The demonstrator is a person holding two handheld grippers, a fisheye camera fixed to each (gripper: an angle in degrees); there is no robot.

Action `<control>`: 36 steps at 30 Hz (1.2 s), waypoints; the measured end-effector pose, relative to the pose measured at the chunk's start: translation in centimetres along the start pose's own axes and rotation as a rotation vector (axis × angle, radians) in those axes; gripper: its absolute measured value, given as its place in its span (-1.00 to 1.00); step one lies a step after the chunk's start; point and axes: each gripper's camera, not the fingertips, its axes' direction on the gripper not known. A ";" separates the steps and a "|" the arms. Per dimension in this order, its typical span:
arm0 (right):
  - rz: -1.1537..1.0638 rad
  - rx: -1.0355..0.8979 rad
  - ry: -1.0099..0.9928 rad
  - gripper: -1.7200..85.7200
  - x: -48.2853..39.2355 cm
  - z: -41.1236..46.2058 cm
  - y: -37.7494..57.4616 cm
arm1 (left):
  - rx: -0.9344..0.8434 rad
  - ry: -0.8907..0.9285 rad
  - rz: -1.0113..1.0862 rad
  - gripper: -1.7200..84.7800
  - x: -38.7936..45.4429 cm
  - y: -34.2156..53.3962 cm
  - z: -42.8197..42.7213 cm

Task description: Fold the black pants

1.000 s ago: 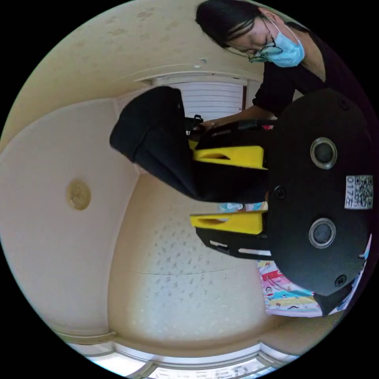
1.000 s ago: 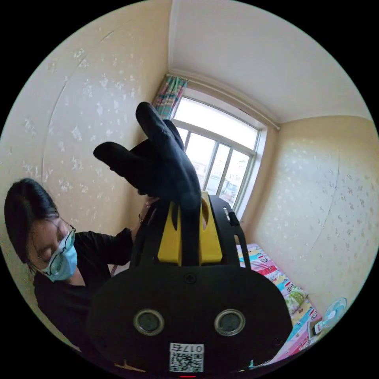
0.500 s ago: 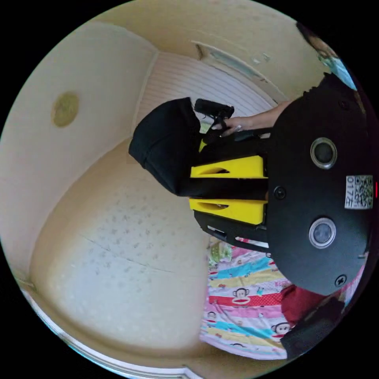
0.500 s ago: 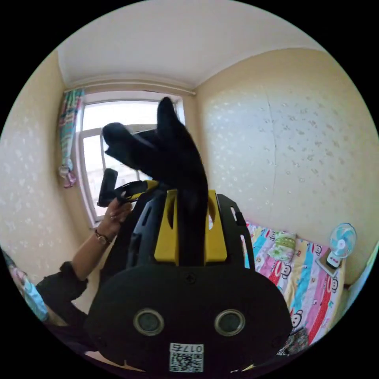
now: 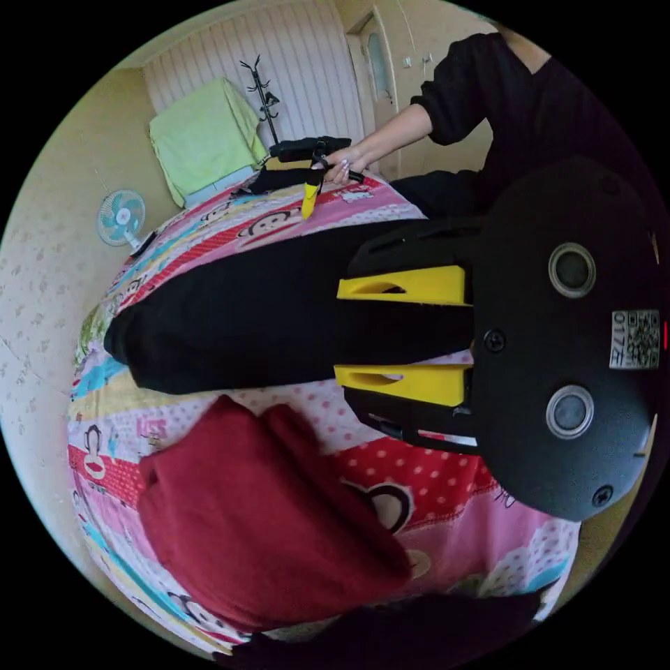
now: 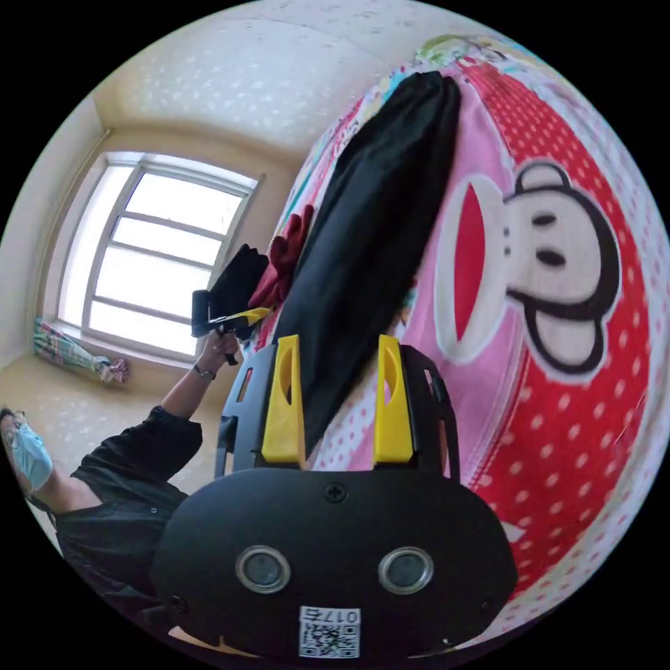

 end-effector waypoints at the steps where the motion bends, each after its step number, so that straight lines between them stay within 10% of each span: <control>1: 0.019 0.044 -0.050 -0.62 0.5 1.6 3.0 | 0.011 0.020 -0.043 -0.64 -0.9 2.1 1.2; 10: -0.055 0.107 0.182 -0.79 -9.3 10.6 13.4 | 0.182 0.084 -0.221 -0.87 2.0 11.8 4.5; 16: -0.127 0.127 -0.099 -0.90 -12.1 2.5 15.2 | 0.228 0.535 -0.246 -0.92 6.3 15.4 2.6; 22: -0.066 -0.005 0.547 -0.88 -13.4 -0.6 19.8 | 0.033 0.431 -0.304 -0.75 9.2 20.8 8.8; 29: -0.119 0.040 0.312 -0.72 -14.1 3.5 13.3 | 0.204 0.350 -0.258 -0.70 9.2 17.7 7.3; 36: 0.051 -0.069 0.200 -0.87 -12.6 7.5 12.0 | -0.079 0.268 -0.242 -0.89 12.1 13.6 11.8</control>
